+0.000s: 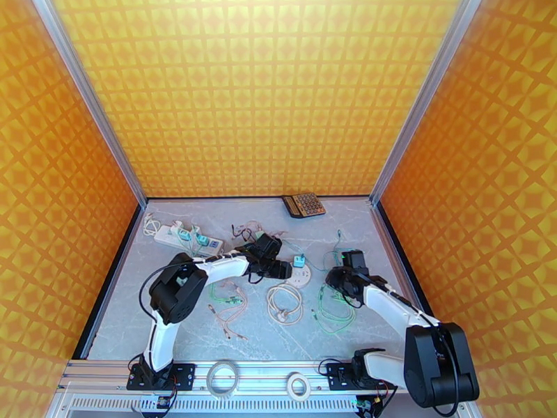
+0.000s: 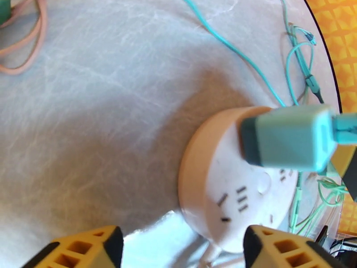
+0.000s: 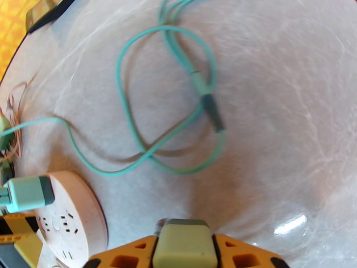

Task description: Pull the plug off the socket

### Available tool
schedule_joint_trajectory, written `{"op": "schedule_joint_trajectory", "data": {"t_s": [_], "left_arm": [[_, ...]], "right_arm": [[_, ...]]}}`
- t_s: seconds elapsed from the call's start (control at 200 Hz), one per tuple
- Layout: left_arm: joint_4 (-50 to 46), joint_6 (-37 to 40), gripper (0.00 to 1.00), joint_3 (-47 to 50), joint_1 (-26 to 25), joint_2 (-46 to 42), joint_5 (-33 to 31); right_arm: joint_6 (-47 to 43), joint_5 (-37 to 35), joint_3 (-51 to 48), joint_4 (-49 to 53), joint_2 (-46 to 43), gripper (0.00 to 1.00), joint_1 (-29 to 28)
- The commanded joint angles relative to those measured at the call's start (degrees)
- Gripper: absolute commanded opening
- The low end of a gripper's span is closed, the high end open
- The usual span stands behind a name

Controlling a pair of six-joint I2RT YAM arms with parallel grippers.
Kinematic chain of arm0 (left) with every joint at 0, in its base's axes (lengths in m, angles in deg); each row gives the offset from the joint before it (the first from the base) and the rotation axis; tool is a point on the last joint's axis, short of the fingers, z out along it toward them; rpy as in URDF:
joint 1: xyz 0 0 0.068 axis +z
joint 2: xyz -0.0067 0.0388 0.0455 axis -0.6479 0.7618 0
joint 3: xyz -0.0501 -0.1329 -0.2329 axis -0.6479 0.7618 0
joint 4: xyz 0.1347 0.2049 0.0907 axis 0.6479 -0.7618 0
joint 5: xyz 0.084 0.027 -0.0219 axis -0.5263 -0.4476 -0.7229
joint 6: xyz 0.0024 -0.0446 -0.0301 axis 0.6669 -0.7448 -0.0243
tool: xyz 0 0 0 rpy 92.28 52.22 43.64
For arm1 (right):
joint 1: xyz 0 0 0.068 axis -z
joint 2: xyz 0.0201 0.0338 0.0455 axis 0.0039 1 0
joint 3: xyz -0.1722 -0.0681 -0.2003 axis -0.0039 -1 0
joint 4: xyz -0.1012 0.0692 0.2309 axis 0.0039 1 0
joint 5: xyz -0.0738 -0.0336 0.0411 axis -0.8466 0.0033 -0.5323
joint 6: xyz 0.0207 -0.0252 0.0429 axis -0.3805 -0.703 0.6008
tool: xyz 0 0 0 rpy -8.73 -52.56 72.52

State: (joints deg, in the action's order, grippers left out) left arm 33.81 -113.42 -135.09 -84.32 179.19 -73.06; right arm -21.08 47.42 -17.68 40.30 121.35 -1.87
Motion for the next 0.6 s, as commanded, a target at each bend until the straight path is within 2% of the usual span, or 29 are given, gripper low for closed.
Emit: {"op": "schedule_joint_trajectory", "data": {"t_s": [0.0, 0.185, 0.305, 0.595], "left_arm": [[-0.8, 1.8, 0.79, -0.8, -0.3, -4.7, -0.6], [2.6, 1.4, 0.83, 2.4, -0.3, -7.3, -0.6], [3.4, 1.4, 0.84, 3.2, -0.4, -8.0, -0.6], [4.6, 1.1, 0.84, 4.3, -0.4, -9.2, -0.5]], "right_arm": [[0.7, 4.6, -2.0, -4.8, -2.0, 0.36, 2.5], [0.9, 12.9, -4.3, -10.3, -1.0, 0.37, 5.4], [1.4, 17.1, -5.1, -13.8, -0.4, 0.42, 5.9], [0.6, 15.0, -4.6, -11.2, -2.1, 0.55, 6.1]]}}
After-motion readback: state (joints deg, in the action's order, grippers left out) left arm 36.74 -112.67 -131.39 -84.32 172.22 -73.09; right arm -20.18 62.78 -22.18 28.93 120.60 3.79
